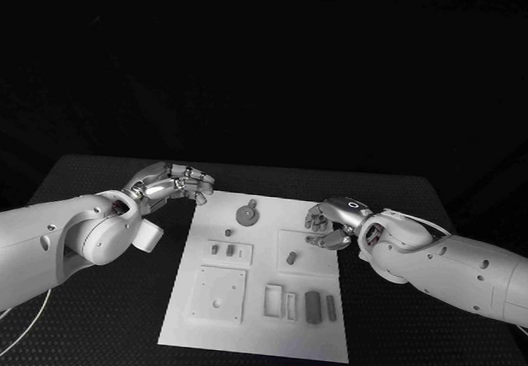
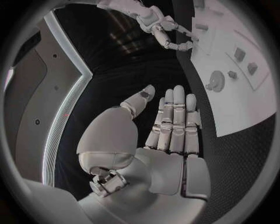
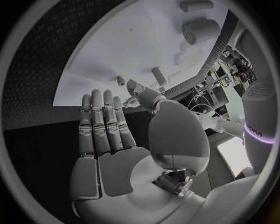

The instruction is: Assemble the parts on the task board

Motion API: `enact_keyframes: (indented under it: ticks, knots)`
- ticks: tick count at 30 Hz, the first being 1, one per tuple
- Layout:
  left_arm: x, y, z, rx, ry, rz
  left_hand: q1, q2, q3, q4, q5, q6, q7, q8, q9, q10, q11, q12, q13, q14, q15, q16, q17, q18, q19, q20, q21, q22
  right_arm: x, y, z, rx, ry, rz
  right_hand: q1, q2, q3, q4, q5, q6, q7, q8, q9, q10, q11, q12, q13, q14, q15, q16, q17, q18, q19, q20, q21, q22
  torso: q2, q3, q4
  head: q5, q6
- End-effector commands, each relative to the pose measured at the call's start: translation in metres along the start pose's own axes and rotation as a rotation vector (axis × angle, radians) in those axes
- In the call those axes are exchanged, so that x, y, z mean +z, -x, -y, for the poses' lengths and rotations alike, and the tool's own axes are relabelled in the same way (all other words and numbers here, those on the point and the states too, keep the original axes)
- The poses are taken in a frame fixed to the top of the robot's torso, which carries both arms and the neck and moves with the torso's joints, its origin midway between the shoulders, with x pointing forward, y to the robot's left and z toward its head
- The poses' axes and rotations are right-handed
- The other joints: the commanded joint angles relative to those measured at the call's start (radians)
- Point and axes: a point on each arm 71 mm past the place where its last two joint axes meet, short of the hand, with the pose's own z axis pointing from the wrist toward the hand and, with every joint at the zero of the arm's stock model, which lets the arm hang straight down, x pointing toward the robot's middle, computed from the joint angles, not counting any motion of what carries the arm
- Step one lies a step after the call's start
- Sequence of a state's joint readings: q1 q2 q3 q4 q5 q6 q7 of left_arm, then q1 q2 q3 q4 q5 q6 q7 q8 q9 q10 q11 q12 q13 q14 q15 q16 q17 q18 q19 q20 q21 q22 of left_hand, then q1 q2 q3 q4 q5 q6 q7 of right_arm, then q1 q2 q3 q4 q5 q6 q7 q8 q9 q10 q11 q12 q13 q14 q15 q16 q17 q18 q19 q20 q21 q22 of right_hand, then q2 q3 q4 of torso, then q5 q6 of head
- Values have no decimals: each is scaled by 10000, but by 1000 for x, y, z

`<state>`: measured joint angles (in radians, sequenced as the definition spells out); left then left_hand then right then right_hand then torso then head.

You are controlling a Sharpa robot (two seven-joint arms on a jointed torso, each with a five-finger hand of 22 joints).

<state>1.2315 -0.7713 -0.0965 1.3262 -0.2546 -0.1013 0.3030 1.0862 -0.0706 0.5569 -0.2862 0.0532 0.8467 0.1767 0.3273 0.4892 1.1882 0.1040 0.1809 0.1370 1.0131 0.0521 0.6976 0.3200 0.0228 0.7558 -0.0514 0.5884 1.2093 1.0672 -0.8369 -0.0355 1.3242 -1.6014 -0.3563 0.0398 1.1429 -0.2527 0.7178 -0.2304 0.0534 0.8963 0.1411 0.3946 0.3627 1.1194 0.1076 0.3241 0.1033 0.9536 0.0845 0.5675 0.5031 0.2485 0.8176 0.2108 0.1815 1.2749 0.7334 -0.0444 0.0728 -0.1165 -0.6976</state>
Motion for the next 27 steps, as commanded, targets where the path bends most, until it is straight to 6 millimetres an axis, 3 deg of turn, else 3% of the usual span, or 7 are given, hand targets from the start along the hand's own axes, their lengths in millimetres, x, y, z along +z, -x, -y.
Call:
enact_keyframes:
  ticks: [1, 10, 27]
  knots:
    - [0, 0, 1, -252, -115, 15, -28, -25, -59, -11, -9, -78, -18, -60, -15, -21, 52, -59, -15, 36, 30, -47, 20, 142, -4, 69, -35, 13, 1, -2, -5, -791, 123, 0, 85, -34, 141, 17, -42, 108, -12, 66, 27, 144, -25, -52, 48, 121, -16, 75, 87, 133, 136, -15, 23, 23, -61, -17, -2, 5, -59]
    - [0, 1, 0, -263, -96, 36, -57, -24, -98, -8, -11, -118, -2, -70, -26, -38, 68, -96, -30, 69, 27, -96, 73, 146, 7, 72, -51, 24, 4, -9, -12, -1179, 181, -202, 410, -121, 853, 115, -52, 387, -63, 223, 132, 551, -186, -34, 321, 371, -157, 280, 518, 133, 494, -144, 154, 166, -42, -5, -11, 2, -84]
    - [0, 0, 0, -279, -96, 18, -85, -18, -137, -9, -11, -170, 18, -81, -40, -54, 82, -137, -46, 90, 27, -164, 138, 149, 17, 71, -73, 36, 8, -17, -11, -1495, 53, -487, 344, -71, 1095, 275, -51, 473, -84, 265, 175, 637, -217, -90, 470, 408, -186, 288, 725, 133, 565, -172, 166, 243, -50, -7, -4, -16, -177]
